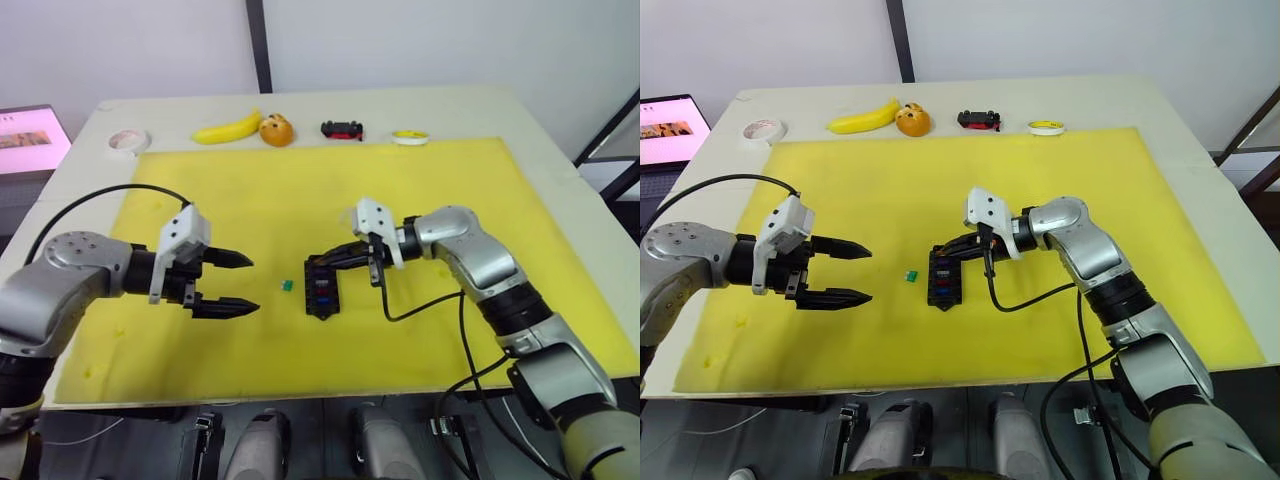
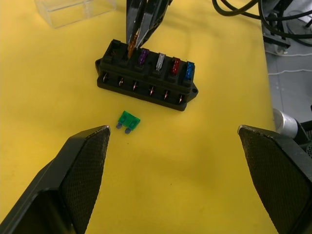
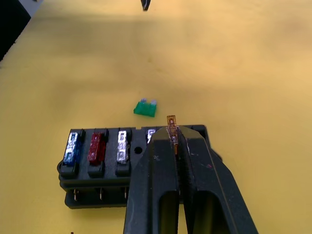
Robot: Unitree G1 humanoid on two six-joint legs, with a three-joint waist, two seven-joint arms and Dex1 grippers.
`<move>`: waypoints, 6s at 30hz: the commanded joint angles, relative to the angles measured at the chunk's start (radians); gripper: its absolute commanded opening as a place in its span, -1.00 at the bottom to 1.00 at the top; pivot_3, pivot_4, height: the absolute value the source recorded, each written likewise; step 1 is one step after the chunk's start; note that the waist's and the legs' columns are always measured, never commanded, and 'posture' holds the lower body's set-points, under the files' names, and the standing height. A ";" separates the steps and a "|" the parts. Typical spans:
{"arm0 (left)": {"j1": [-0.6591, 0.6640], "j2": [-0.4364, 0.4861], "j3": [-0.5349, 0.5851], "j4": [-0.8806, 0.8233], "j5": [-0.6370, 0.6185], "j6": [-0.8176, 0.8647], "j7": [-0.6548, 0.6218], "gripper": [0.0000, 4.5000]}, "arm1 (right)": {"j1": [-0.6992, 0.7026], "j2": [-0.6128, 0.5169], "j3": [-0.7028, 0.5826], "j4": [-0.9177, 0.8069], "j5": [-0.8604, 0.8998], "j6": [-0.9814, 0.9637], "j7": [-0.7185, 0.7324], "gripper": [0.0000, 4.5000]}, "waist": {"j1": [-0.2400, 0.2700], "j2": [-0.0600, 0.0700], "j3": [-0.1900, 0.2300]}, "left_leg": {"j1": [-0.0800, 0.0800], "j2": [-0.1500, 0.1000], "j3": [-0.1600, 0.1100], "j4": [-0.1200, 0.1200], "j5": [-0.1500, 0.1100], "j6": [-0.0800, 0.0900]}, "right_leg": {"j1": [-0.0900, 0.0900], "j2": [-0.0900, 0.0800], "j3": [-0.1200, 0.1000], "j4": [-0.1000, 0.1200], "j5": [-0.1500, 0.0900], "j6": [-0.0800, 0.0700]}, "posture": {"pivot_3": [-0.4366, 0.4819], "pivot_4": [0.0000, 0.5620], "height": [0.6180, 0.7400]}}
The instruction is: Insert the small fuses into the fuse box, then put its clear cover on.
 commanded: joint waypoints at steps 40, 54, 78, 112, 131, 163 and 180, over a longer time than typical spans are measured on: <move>-0.003 -0.004 0.017 -0.031 -0.007 -0.007 0.018 0.95 | -0.053 0.060 -0.058 0.083 -0.073 -0.064 0.067 -1.00 | -0.001 0.000 0.000 | 0.000 0.000 0.000 0.000 0.000 0.000 | 0.000 0.000 0.000 0.001 0.000 0.000 | -0.05 -0.47 1.00; -0.003 -0.017 0.014 -0.037 -0.002 -0.006 0.033 0.95 | -0.085 0.057 0.020 0.211 -0.195 -0.095 0.087 -1.00 | -0.001 0.000 0.000 | 0.001 0.000 0.000 0.001 0.000 0.000 | 0.001 0.000 0.000 0.002 0.000 0.000 | -0.05 -0.47 1.00; -0.005 -0.035 0.005 -0.033 0.008 -0.024 0.046 0.95 | -0.166 0.027 -0.031 0.028 -0.114 0.072 0.172 -1.00 | -0.001 0.000 0.000 | 0.001 0.000 0.000 0.001 0.000 0.000 | 0.001 0.000 0.000 0.002 0.000 0.000 | -0.05 -0.47 1.00; 0.008 -0.067 0.005 -0.038 0.035 -0.135 0.049 0.95 | -0.176 0.060 -0.011 0.172 -0.153 -0.047 0.201 -1.00 | 0.000 0.000 0.000 | 0.001 0.000 0.000 0.001 0.000 0.000 | 0.001 0.000 0.000 0.002 0.000 0.000 | -0.05 -0.47 1.00; -0.022 -0.134 -0.050 -0.008 0.119 -0.212 0.043 0.95 | -0.172 0.054 -0.022 0.136 -0.135 0.000 0.209 -1.00 | -0.001 0.000 0.000 | 0.001 0.000 0.000 0.001 0.000 0.000 | 0.001 0.000 0.000 0.002 0.000 0.000 | -0.05 -0.47 1.00; -0.007 -0.137 -0.045 -0.017 0.119 -0.215 0.053 0.95 | -0.142 0.070 0.031 0.262 -0.227 -0.109 0.197 -1.00 | -0.001 0.000 -0.001 | 0.001 0.000 0.000 0.001 0.000 0.000 | 0.001 0.000 0.000 0.002 0.000 0.000 | -0.05 -0.47 1.00; -0.011 -0.143 -0.050 -0.009 0.123 -0.220 0.056 0.95 | -0.162 0.056 0.040 0.195 -0.239 -0.018 0.221 -1.00 | 0.000 0.000 -0.001 | 0.002 0.000 0.000 0.001 0.000 -0.001 | 0.001 0.000 0.000 0.002 0.000 0.000 | -0.05 -0.47 1.00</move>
